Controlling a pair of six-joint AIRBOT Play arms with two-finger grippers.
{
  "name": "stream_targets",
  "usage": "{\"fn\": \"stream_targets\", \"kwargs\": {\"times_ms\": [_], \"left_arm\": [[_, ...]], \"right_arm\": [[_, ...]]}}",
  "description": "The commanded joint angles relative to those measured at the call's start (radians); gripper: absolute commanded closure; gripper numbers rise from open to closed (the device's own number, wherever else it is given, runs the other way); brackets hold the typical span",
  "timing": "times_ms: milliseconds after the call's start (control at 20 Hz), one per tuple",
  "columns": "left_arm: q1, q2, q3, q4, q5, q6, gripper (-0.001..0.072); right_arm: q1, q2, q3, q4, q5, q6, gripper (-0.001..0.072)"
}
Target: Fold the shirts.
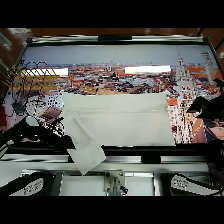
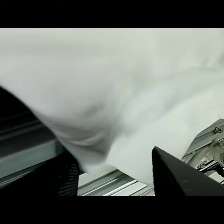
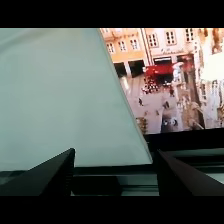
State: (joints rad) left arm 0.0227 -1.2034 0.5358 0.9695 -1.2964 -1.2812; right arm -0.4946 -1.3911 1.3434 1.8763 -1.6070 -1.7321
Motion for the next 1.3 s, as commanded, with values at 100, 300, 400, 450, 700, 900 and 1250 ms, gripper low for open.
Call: {"fn": "stream_targets", "kwargs": {"times_ms": [100, 300, 400, 450, 700, 900, 1250], "left_arm": [[-0.042, -0.003, -0.009, -0.009, 0.039, -0.051, 0.0561], [-0.042, -0.003, -0.009, -0.009, 0.016, -0.046, 0.0676], [-0.042, -0.001, -0.008, -0.009, 0.009, -0.036, 0.0676], [-0.042, 0.0, -0.008, -0.009, 0.009, -0.036, 0.0676], [-0.042, 0.0, -0.008, -0.009, 0.01, -0.036, 0.0676], [-0.042, 0.0, -0.008, -0.009, 0.01, -0.036, 0.0676], [-0.042, 0.0, -0.006, -0.009, 0.003, -0.035, 0.0676]], "right_arm": [[-0.001, 0.006, -0.106, -0.039, -0.049, 0.018, 0.0104], [-0.018, 0.042, -0.383, -0.053, 0.016, -0.037, 0.0104], [-0.032, 0.042, -0.491, -0.045, 0.048, -0.044, 0.0104], [-0.032, 0.042, -0.527, -0.046, 0.069, -0.06, 0.0103], [-0.031, 0.041, -0.566, 0.009, 0.185, -0.06, 0.0124], [0.022, 0.041, -0.567, 0.014, 0.235, -0.057, 0.0156], [0.025, 0.041, -0.567, 0.046, 0.239, -0.029, 0.0294]]}}
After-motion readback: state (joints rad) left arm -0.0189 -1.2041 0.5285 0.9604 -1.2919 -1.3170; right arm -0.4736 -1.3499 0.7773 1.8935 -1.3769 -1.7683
